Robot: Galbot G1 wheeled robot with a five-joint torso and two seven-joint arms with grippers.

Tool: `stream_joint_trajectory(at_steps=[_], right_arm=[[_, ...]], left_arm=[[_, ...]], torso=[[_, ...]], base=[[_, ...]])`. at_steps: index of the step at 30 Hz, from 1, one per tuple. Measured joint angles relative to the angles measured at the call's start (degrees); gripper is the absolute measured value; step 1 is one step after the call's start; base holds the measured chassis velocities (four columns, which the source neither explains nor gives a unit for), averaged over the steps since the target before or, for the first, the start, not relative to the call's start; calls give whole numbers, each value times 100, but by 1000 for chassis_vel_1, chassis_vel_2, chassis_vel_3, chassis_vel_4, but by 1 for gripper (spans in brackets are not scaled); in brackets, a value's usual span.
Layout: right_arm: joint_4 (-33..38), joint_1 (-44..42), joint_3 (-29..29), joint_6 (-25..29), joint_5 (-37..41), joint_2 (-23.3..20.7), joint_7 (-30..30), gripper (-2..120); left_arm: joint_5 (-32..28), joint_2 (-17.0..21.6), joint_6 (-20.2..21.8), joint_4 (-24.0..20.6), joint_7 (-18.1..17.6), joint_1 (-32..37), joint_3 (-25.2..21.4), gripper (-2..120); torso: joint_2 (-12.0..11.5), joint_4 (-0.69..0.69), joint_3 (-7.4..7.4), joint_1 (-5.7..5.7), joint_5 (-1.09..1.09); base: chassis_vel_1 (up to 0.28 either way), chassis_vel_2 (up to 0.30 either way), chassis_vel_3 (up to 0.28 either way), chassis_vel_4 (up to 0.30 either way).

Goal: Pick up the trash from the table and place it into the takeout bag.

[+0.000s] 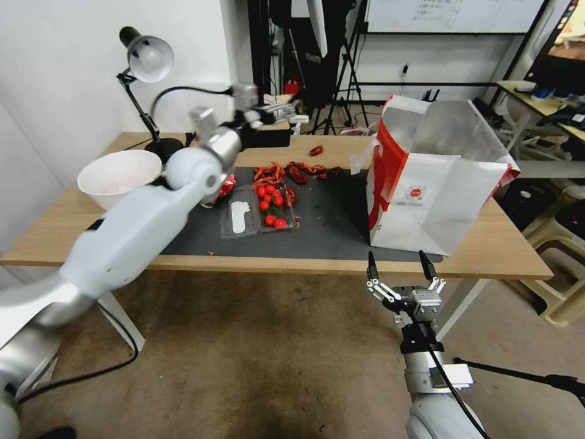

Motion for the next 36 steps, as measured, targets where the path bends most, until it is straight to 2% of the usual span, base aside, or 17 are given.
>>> stream_joint_trajectory(at_steps=[1, 4, 6, 8, 10, 11, 14, 15, 17, 20, 24, 30, 34, 36], right_arm=[[0, 0, 0, 0, 0, 0, 0, 100], [5, 1, -5, -17, -3, 2, -2, 100], [6, 1, -8, -22, -4, 0, -2, 100], [6, 2, -21, -35, -5, -4, -4, 100], [5, 2, -23, -38, -5, -5, -4, 100], [3, 3, -25, -46, -5, -11, -12, 100], [1, 2, -26, -51, -4, -14, -29, 100], [1, 1, -27, -68, 7, -19, -44, 100], [0, -2, -27, -74, 14, -24, -51, 100], [-7, -27, -27, -82, 39, -57, -84, 100], [-5, -51, -27, -84, 62, -83, -121, 100], [-2, -71, -4, -76, 113, -118, -197, 100], [6, -72, -5, -64, 126, -129, -238, 100], [9, -71, -6, -63, 126, -129, -240, 100]], left_arm=[[0, 0, 0, 0, 0, 0, 0, 100], [235, 108, 81, -368, -152, 702, -477, 100], [317, 130, 102, -471, -193, 885, -612, 100], [499, 231, 165, -828, -364, 1405, -1010, 100], [534, 252, 180, -901, -395, 1500, -1082, 100], [753, 336, 208, -1171, -500, 1904, -1330, 100], [998, 332, 208, -1395, -629, 2246, -1549, 100], [1190, 273, 208, -1599, -816, 2527, -1718, 100], [1332, 204, 214, -1751, -919, 2738, -1849, 100], [1909, -94, 265, -2098, -1173, 3330, -2212, 100], [2208, -276, 296, -2250, -1235, 3630, -2403, 100], [2752, -648, 331, -2624, -1310, 4437, -2738, 100], [3323, -1017, 127, -2932, -1314, 5315, -3018, 100], [3367, -1047, 101, -2958, -1314, 5393, -3043, 100]], torso=[[0, 0, 0, 0, 0], [0, -1, 0, 0, 2], [0, -2, 0, 0, 0], [0, -2, 0, 0, 4], [0, -1, 0, 0, 2], [0, -1, 0, 0, 4], [0, 0, 0, 0, 1], [0, 0, 0, -1, 2], [0, -2, 0, 0, 3], [0, -1, 0, 0, 2], [0, -1, 0, 0, 2], [-1, -1, 0, 0, 2], [0, 0, 0, 0, 2], [-1, 0, 0, -1, 3]], base=[[0, 0, 0, 0], [0, 0, 0, 0], [0, 0, 0, 0], [0, 0, 0, 0], [0, 0, 0, 0], [0, 0, 0, 0], [0, 0, 0, 0], [0, 0, 0, 0], [0, 0, 0, 0], [0, 0, 0, 0], [0, 0, 0, 0], [0, 0, 0, 0], [0, 0, 0, 0], [0, 0, 0, 0]])
